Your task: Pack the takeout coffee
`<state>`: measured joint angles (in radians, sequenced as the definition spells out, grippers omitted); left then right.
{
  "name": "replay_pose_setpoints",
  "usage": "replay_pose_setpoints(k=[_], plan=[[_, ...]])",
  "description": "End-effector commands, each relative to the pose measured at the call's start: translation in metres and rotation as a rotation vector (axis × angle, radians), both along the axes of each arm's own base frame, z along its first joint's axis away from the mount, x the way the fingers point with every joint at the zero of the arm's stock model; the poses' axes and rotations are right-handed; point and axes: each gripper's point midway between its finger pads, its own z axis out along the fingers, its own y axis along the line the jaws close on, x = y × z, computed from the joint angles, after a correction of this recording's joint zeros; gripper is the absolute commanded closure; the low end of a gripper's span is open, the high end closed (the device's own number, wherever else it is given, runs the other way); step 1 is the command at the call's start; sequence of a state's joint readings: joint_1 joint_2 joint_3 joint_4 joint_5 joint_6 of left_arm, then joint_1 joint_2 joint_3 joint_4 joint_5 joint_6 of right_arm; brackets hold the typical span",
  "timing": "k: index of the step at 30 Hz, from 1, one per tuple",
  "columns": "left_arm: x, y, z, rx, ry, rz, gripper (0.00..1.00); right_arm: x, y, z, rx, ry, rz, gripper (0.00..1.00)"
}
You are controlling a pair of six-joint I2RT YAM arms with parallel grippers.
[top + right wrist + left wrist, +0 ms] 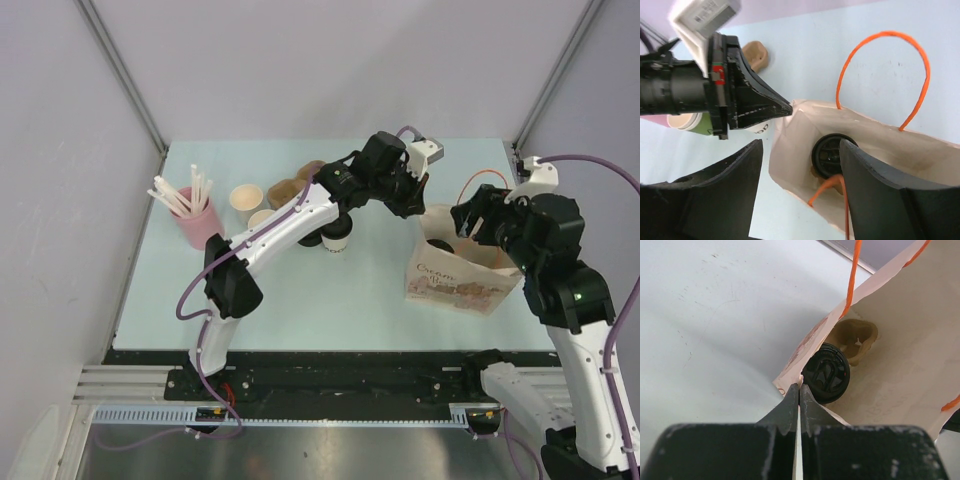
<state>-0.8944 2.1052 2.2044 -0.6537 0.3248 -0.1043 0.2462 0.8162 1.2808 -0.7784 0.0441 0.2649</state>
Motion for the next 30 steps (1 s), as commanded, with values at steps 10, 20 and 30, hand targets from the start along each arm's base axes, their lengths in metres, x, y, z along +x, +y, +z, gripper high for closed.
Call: replay_pose_setpoints(k=[10, 20, 30], plan=[[-0.009, 0.012, 0.018, 0.002, -0.024, -0.009, 0.96, -0.035, -0.005, 0.067, 0.038, -0.228, 0.034, 0.32], [-0.010, 0.012, 0.019, 0.003, -0.028, -0.012, 0.81, -0.036, 0.003, 0.069, 0.050, -0.230, 0.077, 0.32], [-0.008, 0.009, 0.033, -0.024, -0.058, -0.025, 0.52, -0.034, 0.009, 0.067, 0.056, -0.215, 0.107, 0.31]])
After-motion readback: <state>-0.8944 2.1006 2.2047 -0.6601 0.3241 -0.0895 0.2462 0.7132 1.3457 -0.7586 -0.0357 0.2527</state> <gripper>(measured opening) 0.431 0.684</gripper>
